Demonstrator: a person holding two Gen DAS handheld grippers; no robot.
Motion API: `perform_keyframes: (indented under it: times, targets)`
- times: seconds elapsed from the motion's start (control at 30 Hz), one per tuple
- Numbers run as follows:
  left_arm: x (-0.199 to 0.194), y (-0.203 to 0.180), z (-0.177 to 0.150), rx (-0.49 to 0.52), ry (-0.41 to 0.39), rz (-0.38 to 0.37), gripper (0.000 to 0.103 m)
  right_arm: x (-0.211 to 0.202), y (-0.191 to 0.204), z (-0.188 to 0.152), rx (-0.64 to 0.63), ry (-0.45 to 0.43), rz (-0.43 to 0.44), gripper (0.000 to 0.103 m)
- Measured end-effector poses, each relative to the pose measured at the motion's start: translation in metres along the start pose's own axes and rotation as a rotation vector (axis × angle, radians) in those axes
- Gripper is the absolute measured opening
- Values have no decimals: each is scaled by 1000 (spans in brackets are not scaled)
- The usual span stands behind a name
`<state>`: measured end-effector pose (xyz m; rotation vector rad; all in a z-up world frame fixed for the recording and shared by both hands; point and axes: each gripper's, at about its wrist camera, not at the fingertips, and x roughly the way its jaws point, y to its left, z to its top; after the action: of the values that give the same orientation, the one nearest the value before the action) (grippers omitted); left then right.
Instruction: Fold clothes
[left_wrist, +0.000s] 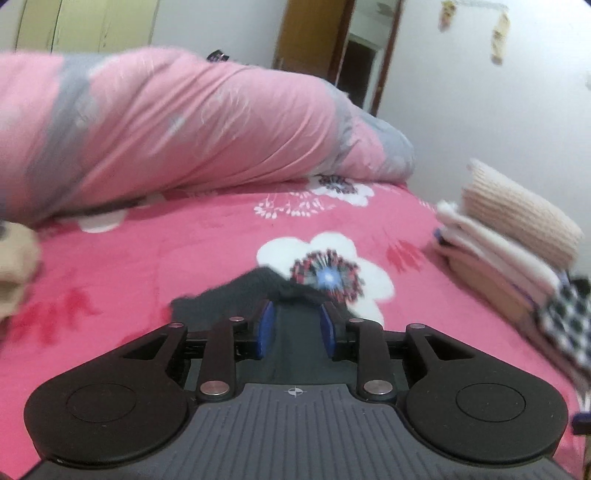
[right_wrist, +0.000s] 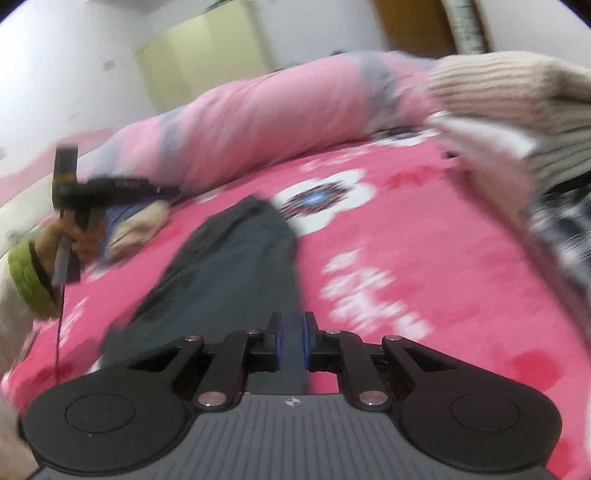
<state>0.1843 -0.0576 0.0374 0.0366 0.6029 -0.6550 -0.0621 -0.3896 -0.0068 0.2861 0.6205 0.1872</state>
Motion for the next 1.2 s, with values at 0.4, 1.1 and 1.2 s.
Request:
perform_keyframes:
  times: [0.4, 1.1, 1.2]
  targets:
    - [-147, 3, -154, -277, 88, 2, 33, -7, 15, -60, 62, 72, 26, 11]
    - [-149, 0, -259, -556, 155, -203, 33, -2, 178, -98, -452, 127, 188, 12]
    - [-152, 1, -266, -570, 148, -206, 33, 6, 212, -116, -643, 139, 206, 25]
